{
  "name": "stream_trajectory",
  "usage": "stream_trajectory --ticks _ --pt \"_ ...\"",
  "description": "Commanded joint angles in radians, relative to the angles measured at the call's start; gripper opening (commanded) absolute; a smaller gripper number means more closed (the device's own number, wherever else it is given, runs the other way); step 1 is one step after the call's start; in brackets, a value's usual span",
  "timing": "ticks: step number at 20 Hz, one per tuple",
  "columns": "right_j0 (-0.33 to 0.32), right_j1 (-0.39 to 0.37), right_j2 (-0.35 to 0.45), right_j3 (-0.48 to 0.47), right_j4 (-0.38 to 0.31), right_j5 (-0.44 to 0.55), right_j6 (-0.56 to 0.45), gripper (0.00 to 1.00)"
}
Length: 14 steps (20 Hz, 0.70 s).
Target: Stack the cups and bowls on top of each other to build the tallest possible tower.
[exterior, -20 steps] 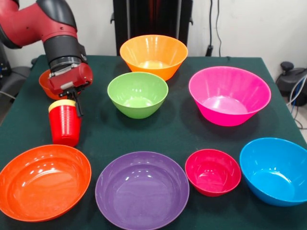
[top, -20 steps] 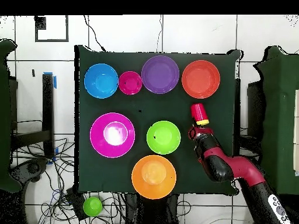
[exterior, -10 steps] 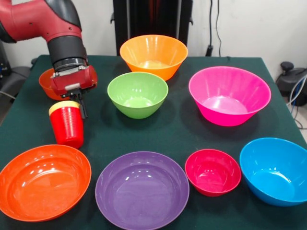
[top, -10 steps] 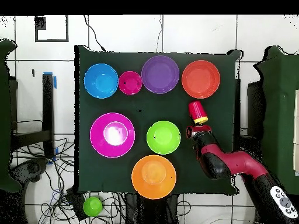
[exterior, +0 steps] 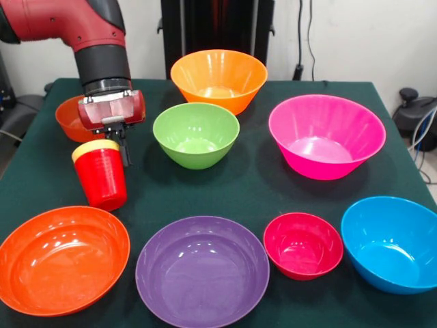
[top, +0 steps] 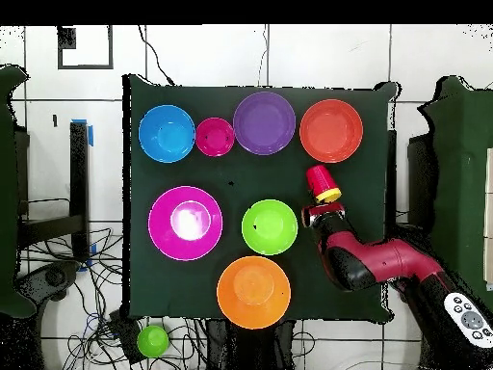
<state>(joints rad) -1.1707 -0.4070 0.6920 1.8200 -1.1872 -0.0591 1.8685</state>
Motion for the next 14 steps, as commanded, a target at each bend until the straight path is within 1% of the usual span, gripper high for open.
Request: stream_trajectory --ticks 1,7,10,12,14 --pt "0.095 -0.166 -0.077 -0.045 0.081 0.185 0.037 0.0" --pt "0.137 -0.229 -0.084 -0.022 0.147 0.245 0.02 0.0" --pt "0.171 -0.26 -0.092 -0.022 0.178 0.291 0.011 0.0" --pt "0.204 -0.3 -0.093 -0.014 0.222 0.335 0.022 0.0" --pt "0.23 -0.306 -0.11 -0.022 0.245 0.356 0.037 0.0"
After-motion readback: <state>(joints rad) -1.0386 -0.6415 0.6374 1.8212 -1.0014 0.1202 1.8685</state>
